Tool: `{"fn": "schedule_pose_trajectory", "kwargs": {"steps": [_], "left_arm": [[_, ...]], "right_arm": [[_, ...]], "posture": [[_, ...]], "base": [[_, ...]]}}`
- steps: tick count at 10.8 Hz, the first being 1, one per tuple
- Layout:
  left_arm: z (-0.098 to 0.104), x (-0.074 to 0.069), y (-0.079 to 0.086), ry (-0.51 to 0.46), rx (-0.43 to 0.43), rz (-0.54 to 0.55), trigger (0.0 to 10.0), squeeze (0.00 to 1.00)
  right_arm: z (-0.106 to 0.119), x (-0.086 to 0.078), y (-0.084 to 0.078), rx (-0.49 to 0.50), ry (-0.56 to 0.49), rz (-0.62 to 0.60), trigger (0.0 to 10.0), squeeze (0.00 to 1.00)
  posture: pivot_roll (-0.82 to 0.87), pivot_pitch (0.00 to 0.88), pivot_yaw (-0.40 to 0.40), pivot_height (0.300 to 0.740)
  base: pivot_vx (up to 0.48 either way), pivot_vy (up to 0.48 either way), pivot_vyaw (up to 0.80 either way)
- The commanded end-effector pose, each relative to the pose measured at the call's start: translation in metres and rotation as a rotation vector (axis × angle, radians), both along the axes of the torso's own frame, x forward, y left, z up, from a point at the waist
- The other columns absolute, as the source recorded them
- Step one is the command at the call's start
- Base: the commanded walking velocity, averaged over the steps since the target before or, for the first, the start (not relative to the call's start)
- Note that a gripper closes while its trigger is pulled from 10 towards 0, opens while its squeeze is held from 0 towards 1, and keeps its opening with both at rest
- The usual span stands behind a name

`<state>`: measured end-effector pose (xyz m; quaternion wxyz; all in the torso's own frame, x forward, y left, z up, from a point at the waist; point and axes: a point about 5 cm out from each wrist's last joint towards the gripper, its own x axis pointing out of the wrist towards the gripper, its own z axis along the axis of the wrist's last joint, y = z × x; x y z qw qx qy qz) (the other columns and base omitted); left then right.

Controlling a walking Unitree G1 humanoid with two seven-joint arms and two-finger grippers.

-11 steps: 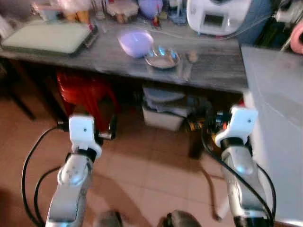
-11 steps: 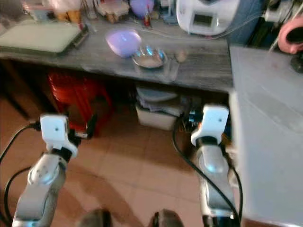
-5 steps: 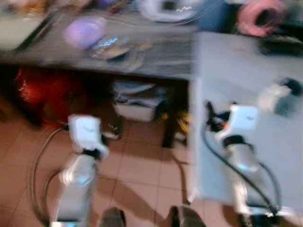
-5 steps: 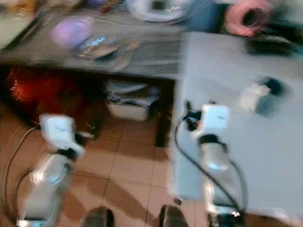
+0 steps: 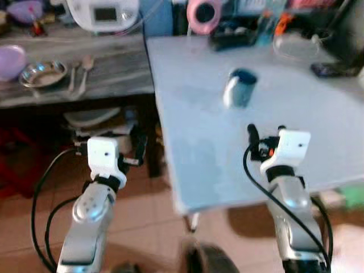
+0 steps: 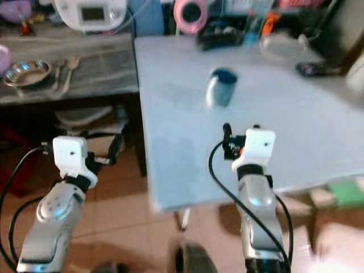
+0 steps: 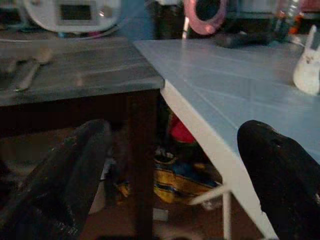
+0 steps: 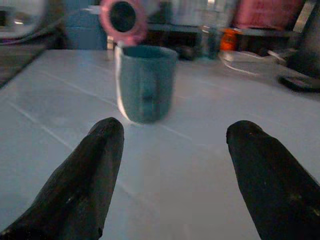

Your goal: Setting the table

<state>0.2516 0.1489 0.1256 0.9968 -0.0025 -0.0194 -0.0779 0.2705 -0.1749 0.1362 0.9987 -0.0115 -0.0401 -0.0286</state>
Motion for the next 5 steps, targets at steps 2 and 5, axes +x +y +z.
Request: {"fn": "schedule_pose_trajectory", "kwargs": {"steps": [2, 5], "left_arm": [[-0.0021, -0.0015, -0.0003, 0.013, 0.015, 0.007, 10.0, 0.0], [-0.0031, -0.001, 0.0026, 0.02, 0.008, 0.04, 10.0, 0.0]], "right_arm": [[0.0031, 0.0023, -0.0004, -0.01, -0.01, 0.002, 10.0, 0.0], [0.0061, 0.0057, 0.0038, -0.029, -0.027, 0.036, 10.0, 0.5]], "posture": [[0.0, 0.148, 0.005, 0.74], [0.0, 0.153, 0.008, 0.74]], "base": [[0.0, -0.463, 0.0], [0.126, -0.14, 0.0]]}}
